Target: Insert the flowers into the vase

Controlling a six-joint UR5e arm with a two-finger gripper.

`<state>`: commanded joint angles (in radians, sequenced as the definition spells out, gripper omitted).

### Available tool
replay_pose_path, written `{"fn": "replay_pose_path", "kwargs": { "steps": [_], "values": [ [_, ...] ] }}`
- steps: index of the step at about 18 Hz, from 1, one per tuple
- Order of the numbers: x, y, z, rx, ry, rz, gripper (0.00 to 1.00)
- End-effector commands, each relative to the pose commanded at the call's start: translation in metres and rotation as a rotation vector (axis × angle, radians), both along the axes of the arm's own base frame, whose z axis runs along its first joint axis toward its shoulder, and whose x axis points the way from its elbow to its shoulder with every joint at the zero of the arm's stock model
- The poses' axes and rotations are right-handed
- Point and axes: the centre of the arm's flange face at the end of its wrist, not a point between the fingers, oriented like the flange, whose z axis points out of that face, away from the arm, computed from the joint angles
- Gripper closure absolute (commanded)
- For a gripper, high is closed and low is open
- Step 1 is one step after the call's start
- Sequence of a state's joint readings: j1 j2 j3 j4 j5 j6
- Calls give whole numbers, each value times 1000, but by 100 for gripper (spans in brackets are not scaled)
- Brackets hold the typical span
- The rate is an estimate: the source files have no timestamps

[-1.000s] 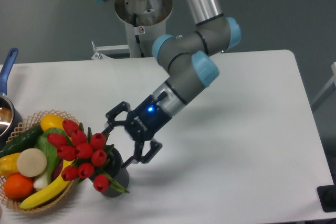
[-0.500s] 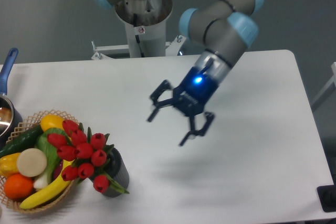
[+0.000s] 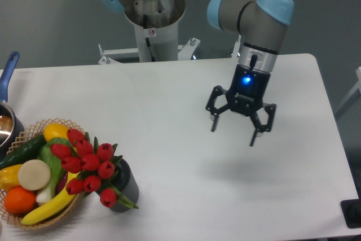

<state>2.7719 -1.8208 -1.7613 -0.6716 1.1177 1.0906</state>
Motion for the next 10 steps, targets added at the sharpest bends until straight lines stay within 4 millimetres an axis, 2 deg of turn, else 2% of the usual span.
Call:
{"fn": "replay_pose_path", "kwargs": {
  "steps": [5, 10],
  "values": [
    [-44, 1, 5, -221, -33, 48, 0],
    [-61, 3, 9, -384, -115, -85, 0]
  ]
}}
